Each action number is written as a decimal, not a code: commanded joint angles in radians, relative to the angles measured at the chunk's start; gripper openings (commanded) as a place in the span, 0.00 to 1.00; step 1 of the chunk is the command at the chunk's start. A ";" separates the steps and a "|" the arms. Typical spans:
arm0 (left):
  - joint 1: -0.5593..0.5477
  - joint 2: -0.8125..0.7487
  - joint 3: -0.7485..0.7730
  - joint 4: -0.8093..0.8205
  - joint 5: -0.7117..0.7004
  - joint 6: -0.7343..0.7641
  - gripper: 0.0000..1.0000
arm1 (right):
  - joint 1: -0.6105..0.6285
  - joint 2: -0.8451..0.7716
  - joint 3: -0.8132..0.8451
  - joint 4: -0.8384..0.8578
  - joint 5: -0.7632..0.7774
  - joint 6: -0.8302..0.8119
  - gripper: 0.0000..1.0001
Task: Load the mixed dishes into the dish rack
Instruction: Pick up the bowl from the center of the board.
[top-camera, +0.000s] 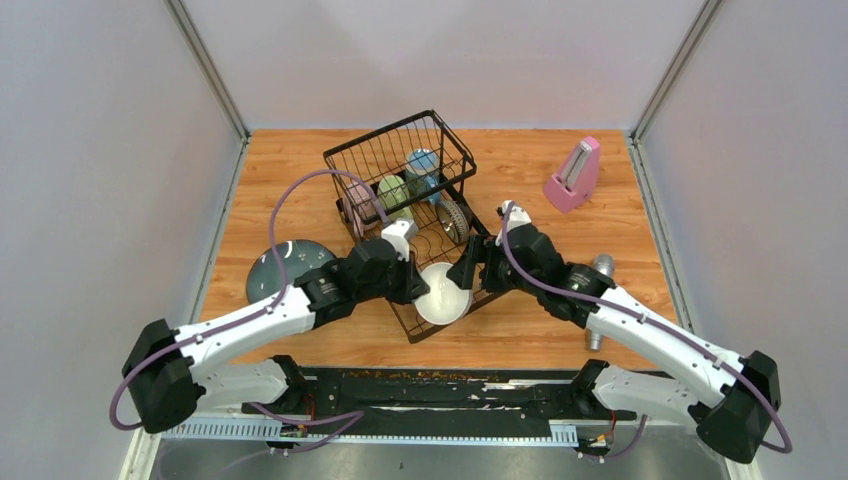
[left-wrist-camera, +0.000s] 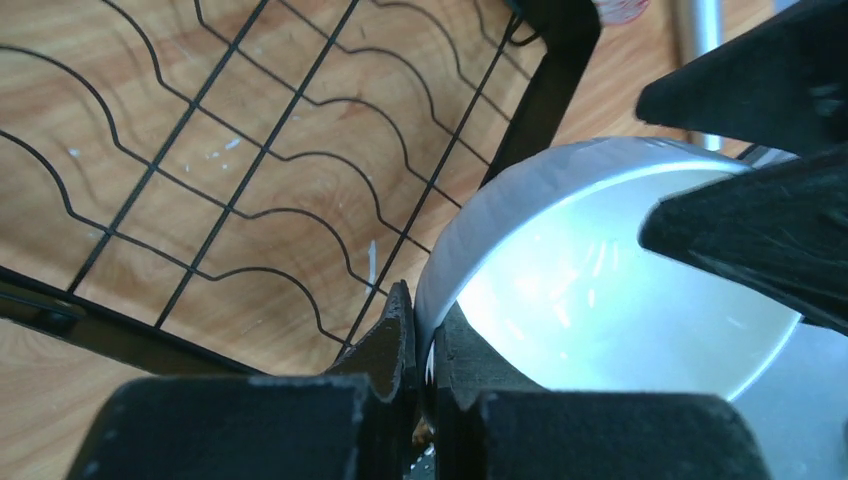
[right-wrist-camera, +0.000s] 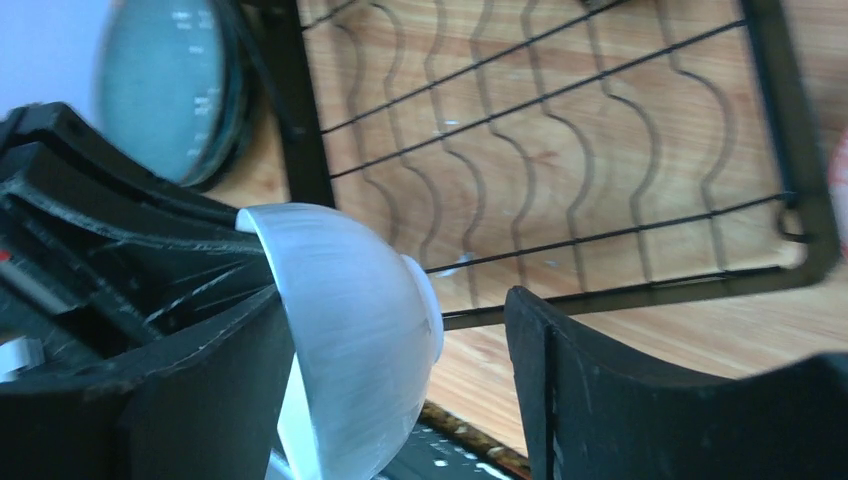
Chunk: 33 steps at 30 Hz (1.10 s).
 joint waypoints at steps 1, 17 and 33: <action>0.053 -0.134 -0.011 0.175 0.140 0.046 0.00 | -0.127 -0.086 -0.076 0.203 -0.340 0.021 0.84; 0.222 -0.317 -0.129 0.267 0.322 0.043 0.00 | -0.184 0.004 -0.050 0.337 -0.765 0.079 0.95; 0.231 -0.353 -0.157 0.285 0.283 0.045 0.00 | -0.184 0.017 -0.015 0.390 -0.870 0.098 0.91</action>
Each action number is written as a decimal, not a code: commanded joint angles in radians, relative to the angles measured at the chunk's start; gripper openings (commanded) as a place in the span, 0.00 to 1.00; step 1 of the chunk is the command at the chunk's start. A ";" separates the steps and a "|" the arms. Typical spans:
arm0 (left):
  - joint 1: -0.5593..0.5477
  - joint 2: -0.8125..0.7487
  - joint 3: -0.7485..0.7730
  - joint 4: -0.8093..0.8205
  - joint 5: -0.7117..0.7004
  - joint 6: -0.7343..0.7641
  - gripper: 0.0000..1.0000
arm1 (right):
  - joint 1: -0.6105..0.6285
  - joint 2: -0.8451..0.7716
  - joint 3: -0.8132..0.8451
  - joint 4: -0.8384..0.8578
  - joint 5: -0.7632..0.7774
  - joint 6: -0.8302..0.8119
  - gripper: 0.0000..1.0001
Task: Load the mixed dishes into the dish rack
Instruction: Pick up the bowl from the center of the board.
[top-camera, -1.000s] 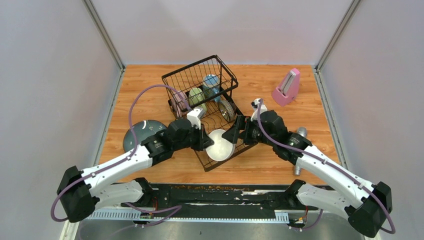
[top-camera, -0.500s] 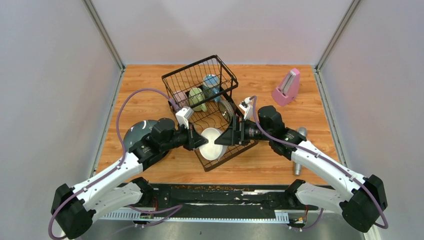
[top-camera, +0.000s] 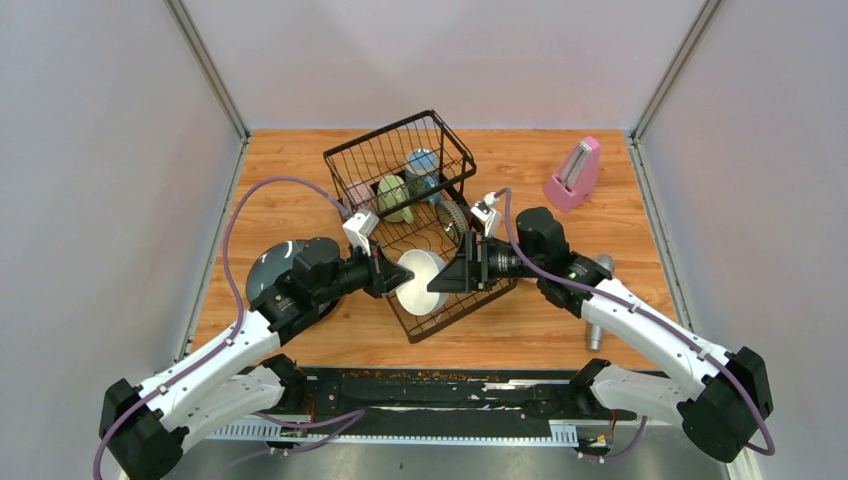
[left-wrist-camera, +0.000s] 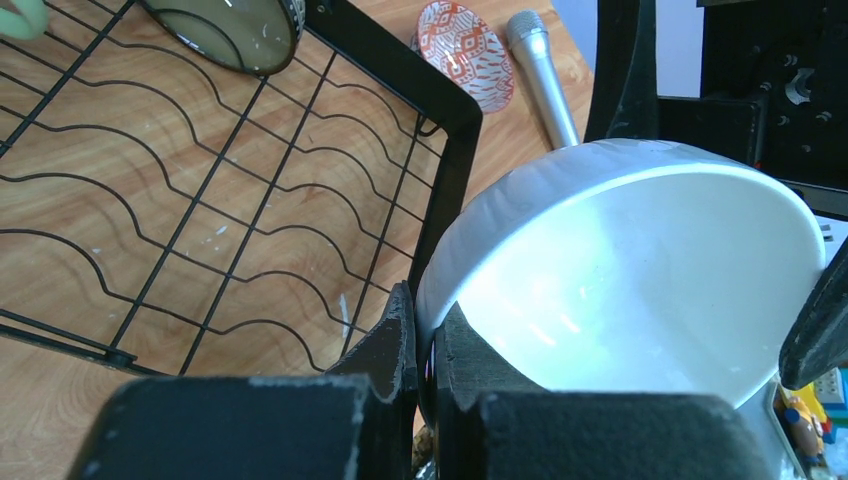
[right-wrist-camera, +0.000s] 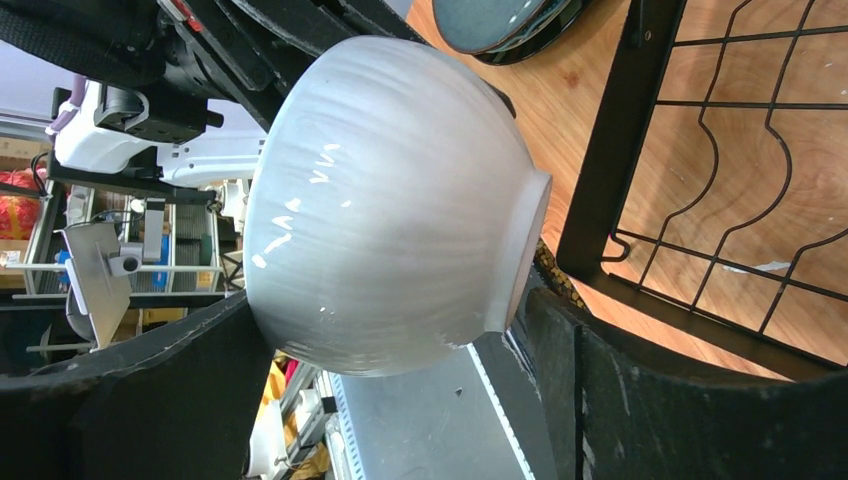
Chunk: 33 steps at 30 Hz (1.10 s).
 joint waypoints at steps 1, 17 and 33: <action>0.005 -0.030 0.005 0.114 -0.001 -0.023 0.00 | -0.005 -0.001 0.042 0.039 -0.034 0.010 0.89; 0.005 0.002 0.000 0.126 0.008 -0.032 0.19 | -0.004 -0.001 0.049 0.058 0.025 0.029 0.58; 0.005 0.046 0.034 0.032 -0.054 -0.023 0.54 | -0.003 0.025 0.045 -0.021 0.165 -0.009 0.54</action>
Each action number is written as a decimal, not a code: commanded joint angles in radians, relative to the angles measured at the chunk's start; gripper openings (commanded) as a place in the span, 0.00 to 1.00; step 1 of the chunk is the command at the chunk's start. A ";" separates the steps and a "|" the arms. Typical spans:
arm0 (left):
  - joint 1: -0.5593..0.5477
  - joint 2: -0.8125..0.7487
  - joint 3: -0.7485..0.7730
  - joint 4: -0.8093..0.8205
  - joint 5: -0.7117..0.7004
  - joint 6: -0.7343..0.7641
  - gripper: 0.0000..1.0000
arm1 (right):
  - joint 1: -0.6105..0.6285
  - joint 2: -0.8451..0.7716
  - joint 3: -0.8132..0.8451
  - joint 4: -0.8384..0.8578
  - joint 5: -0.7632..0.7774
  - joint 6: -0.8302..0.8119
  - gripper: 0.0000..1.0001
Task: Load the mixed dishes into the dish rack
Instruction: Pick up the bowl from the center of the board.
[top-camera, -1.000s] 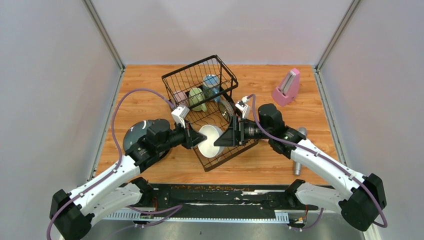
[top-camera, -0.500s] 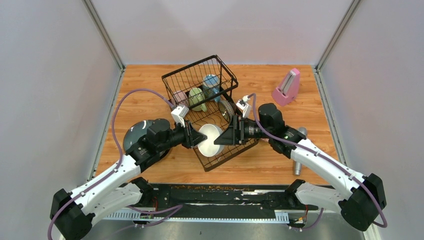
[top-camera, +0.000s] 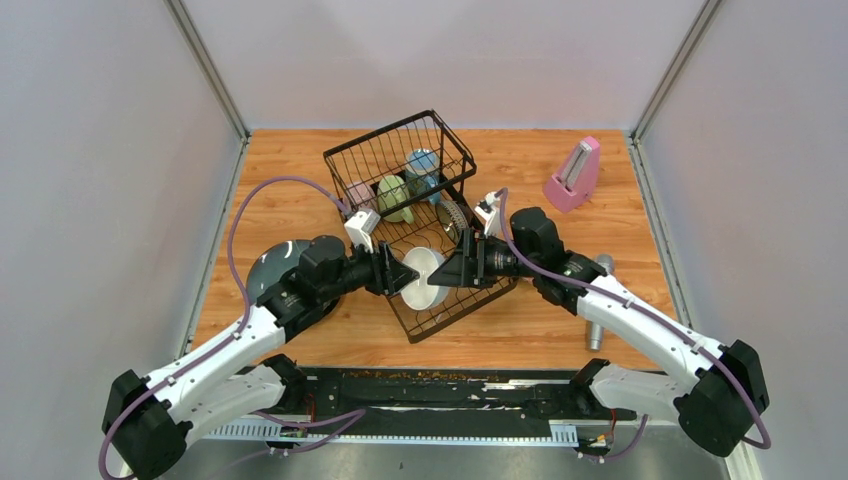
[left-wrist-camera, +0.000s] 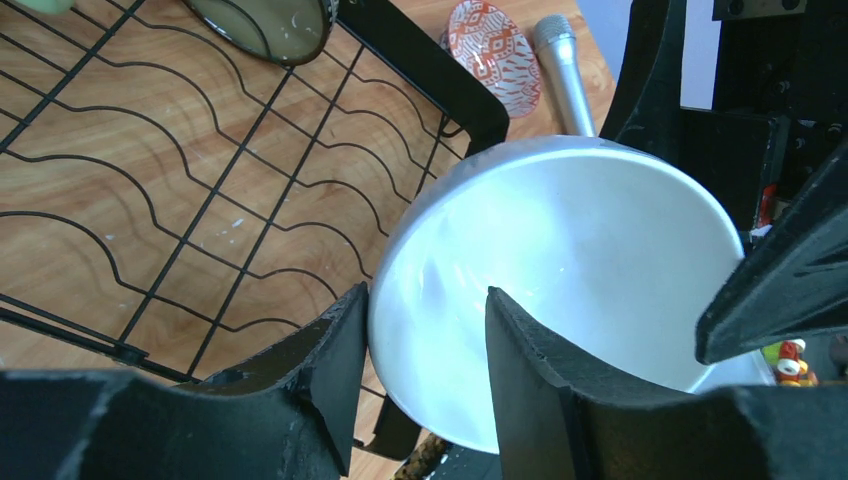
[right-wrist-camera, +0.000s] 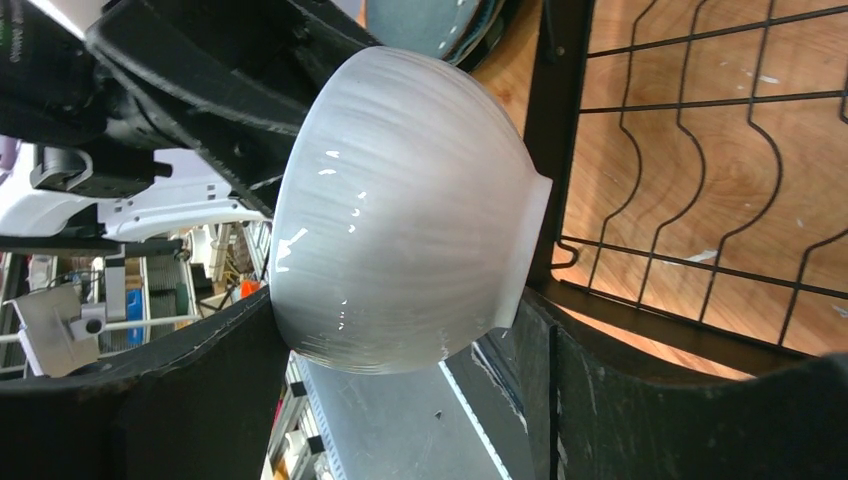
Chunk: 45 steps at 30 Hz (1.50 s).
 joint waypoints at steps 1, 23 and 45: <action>0.003 -0.003 0.047 -0.002 -0.033 0.004 0.55 | -0.004 -0.004 0.037 0.014 0.061 -0.016 0.54; 0.002 -0.150 0.071 -0.242 -0.227 0.073 0.92 | -0.004 0.086 0.119 -0.159 0.356 -0.300 0.52; 0.003 -0.215 0.065 -0.277 -0.275 0.069 0.94 | -0.004 0.366 0.309 -0.058 0.436 -0.510 0.49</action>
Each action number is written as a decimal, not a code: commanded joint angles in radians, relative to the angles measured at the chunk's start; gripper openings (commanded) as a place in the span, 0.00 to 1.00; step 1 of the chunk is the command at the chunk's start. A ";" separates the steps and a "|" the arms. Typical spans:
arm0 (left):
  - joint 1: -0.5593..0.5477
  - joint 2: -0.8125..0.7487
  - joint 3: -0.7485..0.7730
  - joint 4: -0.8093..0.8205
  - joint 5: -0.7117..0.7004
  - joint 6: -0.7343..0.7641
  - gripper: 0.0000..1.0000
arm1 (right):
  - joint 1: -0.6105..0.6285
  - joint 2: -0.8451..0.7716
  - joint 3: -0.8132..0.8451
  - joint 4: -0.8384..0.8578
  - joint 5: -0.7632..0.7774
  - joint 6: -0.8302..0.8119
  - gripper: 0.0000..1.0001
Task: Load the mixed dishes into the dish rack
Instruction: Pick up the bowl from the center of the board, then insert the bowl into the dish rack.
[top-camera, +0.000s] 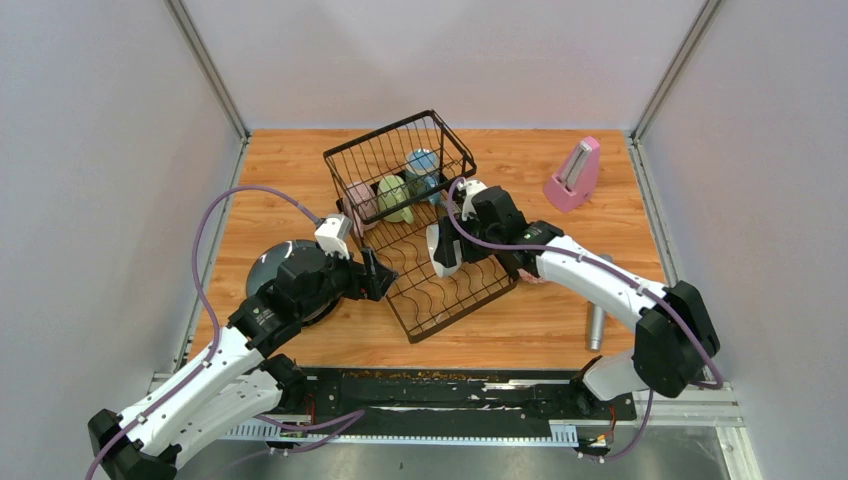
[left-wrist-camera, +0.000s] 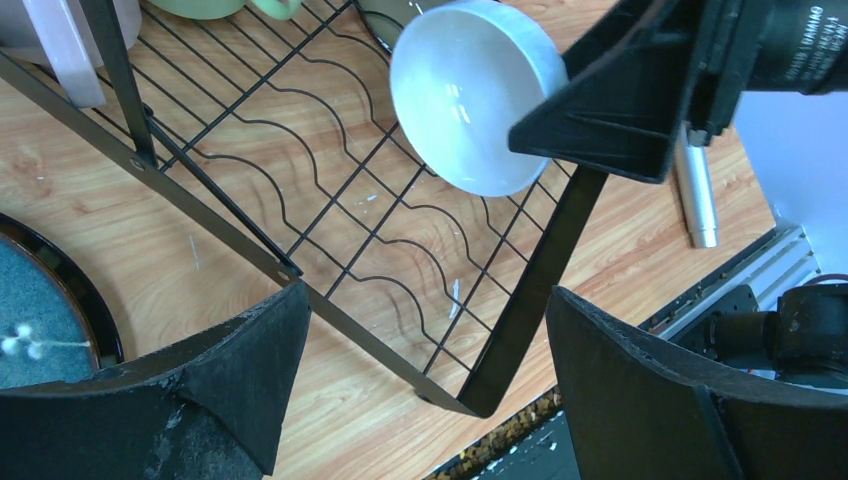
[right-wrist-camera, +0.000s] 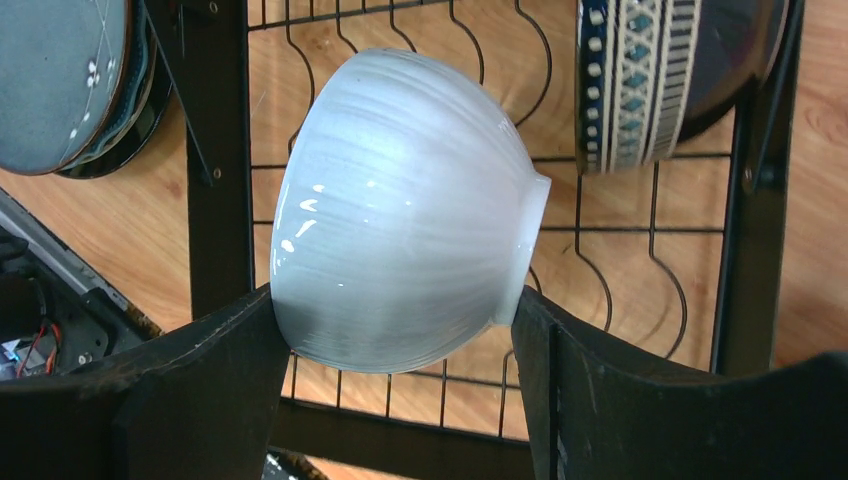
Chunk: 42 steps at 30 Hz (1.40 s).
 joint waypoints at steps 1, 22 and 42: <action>0.003 -0.015 0.039 0.008 -0.011 0.014 0.94 | -0.003 0.066 0.096 0.149 -0.014 -0.056 0.49; 0.003 -0.033 0.049 -0.008 -0.022 -0.002 0.93 | 0.008 0.212 -0.013 0.479 -0.008 -0.142 0.50; 0.003 -0.036 0.037 -0.004 -0.016 -0.015 0.93 | 0.092 0.275 -0.213 0.797 0.200 -0.289 0.60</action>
